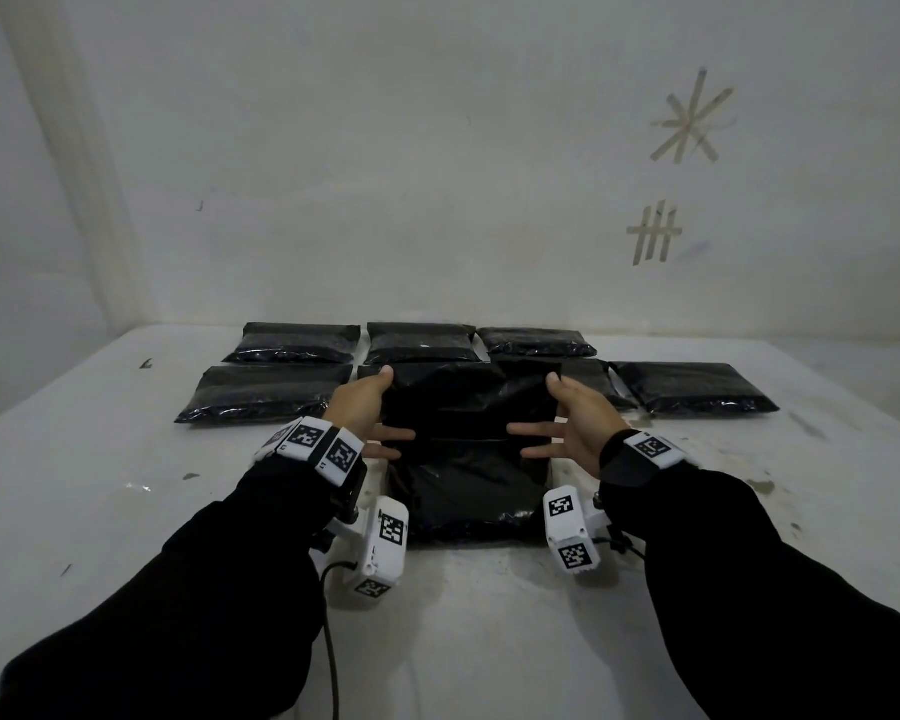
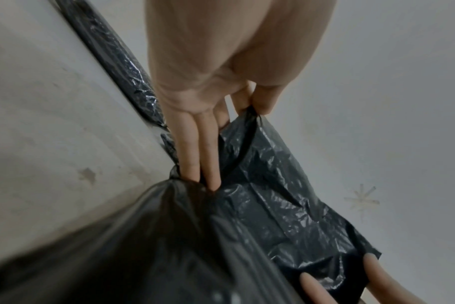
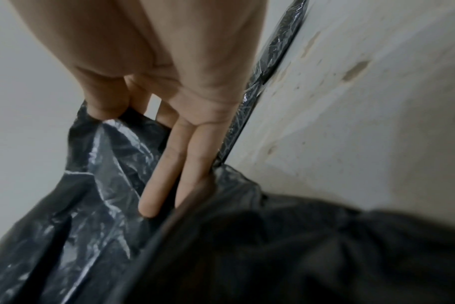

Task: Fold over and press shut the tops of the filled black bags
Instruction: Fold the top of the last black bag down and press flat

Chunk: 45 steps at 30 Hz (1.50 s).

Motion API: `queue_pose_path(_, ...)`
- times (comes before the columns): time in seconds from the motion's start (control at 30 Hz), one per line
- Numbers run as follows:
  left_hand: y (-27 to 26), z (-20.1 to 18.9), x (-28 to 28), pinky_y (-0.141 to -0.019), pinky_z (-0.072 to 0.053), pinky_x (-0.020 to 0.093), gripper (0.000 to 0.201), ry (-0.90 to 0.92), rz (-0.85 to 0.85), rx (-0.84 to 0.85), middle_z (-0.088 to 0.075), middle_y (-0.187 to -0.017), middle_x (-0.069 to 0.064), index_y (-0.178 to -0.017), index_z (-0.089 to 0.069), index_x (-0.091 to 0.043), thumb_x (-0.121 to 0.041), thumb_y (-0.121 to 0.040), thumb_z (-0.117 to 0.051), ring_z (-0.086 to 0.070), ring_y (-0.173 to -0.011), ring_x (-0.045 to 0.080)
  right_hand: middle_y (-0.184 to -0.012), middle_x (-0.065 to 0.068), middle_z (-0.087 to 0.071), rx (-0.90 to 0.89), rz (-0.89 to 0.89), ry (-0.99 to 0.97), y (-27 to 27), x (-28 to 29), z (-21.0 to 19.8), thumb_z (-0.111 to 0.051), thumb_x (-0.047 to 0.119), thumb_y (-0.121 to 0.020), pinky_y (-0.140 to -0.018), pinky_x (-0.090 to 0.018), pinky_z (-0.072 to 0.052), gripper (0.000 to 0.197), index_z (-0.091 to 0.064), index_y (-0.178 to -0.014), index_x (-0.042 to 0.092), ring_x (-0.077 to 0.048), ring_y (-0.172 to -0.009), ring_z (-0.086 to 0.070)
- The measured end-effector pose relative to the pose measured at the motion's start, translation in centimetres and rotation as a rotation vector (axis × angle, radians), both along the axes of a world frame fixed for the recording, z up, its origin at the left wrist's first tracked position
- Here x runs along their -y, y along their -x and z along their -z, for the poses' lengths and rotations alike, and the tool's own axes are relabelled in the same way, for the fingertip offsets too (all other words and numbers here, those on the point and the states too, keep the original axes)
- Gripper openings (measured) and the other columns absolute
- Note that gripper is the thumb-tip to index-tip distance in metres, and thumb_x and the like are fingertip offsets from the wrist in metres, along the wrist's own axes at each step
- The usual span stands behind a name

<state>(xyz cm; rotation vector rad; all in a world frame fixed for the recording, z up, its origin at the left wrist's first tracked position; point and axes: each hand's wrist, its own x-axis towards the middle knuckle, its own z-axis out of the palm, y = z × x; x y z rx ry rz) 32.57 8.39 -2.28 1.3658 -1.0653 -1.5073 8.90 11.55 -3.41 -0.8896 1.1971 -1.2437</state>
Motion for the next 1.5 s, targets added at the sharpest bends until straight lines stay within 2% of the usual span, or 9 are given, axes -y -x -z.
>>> queue_pose_path(0.1,-0.1,0.1,0.1,-0.054,-0.052,0.039,0.049,0.013,0.005,0.007,-0.049,-0.138,0.013,-0.137,-0.043,-0.017,-0.045,-0.096,-0.043,-0.069,-0.083,0.033,-0.126,-0.009,-0.057,-0.024,-0.003,0.025,0.0,-0.1,0.0,-0.042,0.031,-0.100,-0.067,-0.049,-0.055,0.021,-0.056,-0.106,0.016,-0.034,-0.088,-0.069)
queue_pose_path(0.23,0.0,0.4,-0.1,-0.055,-0.052,0.038,0.044,0.041,-0.002,0.010,-0.053,-0.133,0.011,-0.133,-0.046,-0.017,-0.043,-0.098,-0.040,-0.068,-0.087,0.033,-0.139,-0.012,-0.047,0.000,0.014,0.007,0.0,-0.2,0.1,-0.042,0.032,-0.100,-0.062,-0.048,-0.056,0.026,-0.052,-0.118,0.016,-0.036,-0.086,-0.070)
queue_pose_path(0.67,-0.4,0.5,-0.8,-0.063,-0.054,0.042,0.042,0.115,0.037,-0.002,-0.049,-0.138,0.007,-0.133,-0.046,-0.019,-0.041,-0.097,-0.044,-0.067,-0.091,0.034,-0.137,-0.011,-0.049,-0.021,-0.019,0.024,-0.1,-1.1,-0.2,-0.037,0.033,-0.102,-0.061,-0.045,-0.055,0.022,-0.056,-0.099,0.021,-0.034,-0.084,-0.070)
queue_pose_path(0.83,-0.4,0.6,-1.2,-0.064,-0.053,0.043,0.022,0.117,0.034,-0.020,-0.049,-0.138,0.012,-0.111,-0.055,-0.015,-0.030,-0.099,-0.046,-0.066,-0.086,0.030,-0.142,-0.013,-0.041,-0.001,-0.017,0.037,0.3,-1.1,0.1,-0.040,0.031,-0.101,-0.065,-0.049,-0.058,0.033,-0.048,-0.127,0.012,-0.035,-0.090,-0.070)
queue_pose_path(0.97,-0.7,0.6,-1.3,-0.074,-0.053,0.049,0.028,0.120,0.023,-0.028,-0.044,-0.141,0.007,-0.122,-0.050,-0.016,-0.032,-0.100,-0.042,-0.065,-0.097,0.038,-0.114,-0.004,-0.060,-0.039,-0.040,0.060,0.7,-1.8,0.0,-0.045,0.021,-0.099,-0.084,-0.057,-0.051,0.015,-0.056,-0.102,0.012,-0.032,-0.097,-0.067)
queue_pose_path(1.1,-0.9,0.7,-1.5,-0.072,-0.055,0.045,0.038,0.129,0.039,-0.025,-0.047,-0.139,0.008,-0.132,-0.046,-0.016,-0.034,-0.099,-0.043,-0.067,-0.094,0.035,-0.091,0.001,-0.062,-0.076,-0.037,0.067,0.8,-2.5,-0.2,-0.047,0.015,-0.098,-0.084,-0.056,-0.049,0.022,-0.050,-0.077,0.016,-0.036,-0.098,-0.065)
queue_pose_path(1.23,-1.1,0.5,-1.9,-0.074,-0.053,0.044,0.021,0.142,0.065,-0.023,-0.050,-0.135,0.006,-0.114,-0.051,-0.020,-0.033,-0.100,-0.042,-0.068,-0.090,0.033,-0.099,-0.006,-0.066,-0.124,-0.064,0.060,0.8,-2.5,0.0,-0.044,0.017,-0.100,-0.081,-0.051,-0.051,0.022,-0.051,-0.079,0.015,-0.033,-0.090,-0.068)
queue_pose_path(1.37,-1.7,0.4,-2.0,-0.071,-0.051,0.038,0.023,0.162,0.125,0.016,-0.048,-0.140,0.009,-0.115,-0.052,-0.020,-0.034,-0.100,-0.041,-0.069,-0.087,0.029,-0.108,-0.014,-0.059,-0.183,-0.078,0.062,1.1,-2.2,0.5,-0.044,0.019,-0.100,-0.072,-0.045,-0.056,0.020,-0.045,-0.081,0.014,-0.029,-0.082,-0.072)
queue_pose_path(1.5,-2.4,0.5,-2.4,-0.068,-0.053,0.031,0.027,0.178,0.196,0.099,-0.058,-0.128,0.010,-0.116,-0.055,-0.013,-0.030,-0.100,-0.041,-0.072,-0.079,0.021,-0.106,-0.016,-0.059,-0.193,-0.072,0.073,1.3,-2.1,1.0,-0.046,0.019,-0.099,-0.065,-0.040,-0.058,0.024,-0.041,-0.076,0.016,-0.029,-0.078,-0.073)
